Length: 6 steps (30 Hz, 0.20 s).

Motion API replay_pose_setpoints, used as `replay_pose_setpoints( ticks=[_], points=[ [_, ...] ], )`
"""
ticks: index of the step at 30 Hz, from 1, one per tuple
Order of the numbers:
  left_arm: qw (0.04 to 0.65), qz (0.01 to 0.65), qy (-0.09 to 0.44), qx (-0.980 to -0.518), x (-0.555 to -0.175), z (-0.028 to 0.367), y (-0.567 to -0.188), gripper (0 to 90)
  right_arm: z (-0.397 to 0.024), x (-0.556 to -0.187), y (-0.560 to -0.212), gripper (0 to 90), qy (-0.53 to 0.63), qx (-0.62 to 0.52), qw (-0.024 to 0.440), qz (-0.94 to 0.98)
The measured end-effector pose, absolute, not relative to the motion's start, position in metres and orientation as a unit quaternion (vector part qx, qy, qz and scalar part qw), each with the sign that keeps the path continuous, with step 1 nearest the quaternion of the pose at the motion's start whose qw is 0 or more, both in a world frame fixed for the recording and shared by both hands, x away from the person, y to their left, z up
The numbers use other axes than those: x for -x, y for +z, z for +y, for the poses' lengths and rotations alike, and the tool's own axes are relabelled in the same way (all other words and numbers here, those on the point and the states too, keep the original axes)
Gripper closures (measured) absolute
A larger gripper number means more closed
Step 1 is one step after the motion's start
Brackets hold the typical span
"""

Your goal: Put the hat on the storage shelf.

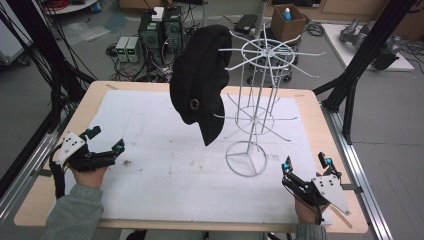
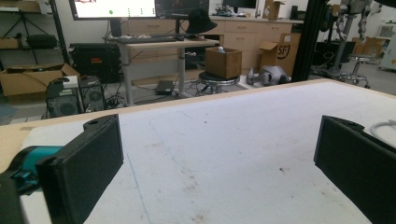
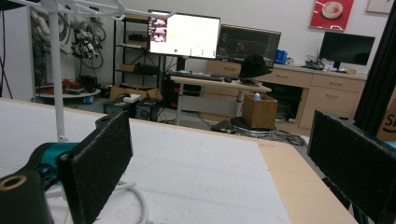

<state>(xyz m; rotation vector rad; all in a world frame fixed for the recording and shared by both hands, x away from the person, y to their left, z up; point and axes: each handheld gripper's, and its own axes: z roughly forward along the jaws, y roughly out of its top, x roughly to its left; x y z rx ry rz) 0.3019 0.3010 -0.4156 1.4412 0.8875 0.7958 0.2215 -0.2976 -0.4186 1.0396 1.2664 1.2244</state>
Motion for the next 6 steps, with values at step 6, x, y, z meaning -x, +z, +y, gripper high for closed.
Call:
replay_pose_setpoints(
  ticks=[6],
  points=[
    [0.593, 0.382, 0.34, -0.622, -0.302, 0.3007, -0.4159, 1.7, -0.2977, -0.2218, -0.4186, 5.8, 0.511, -0.435, 0.521, 0.527]
  ],
)
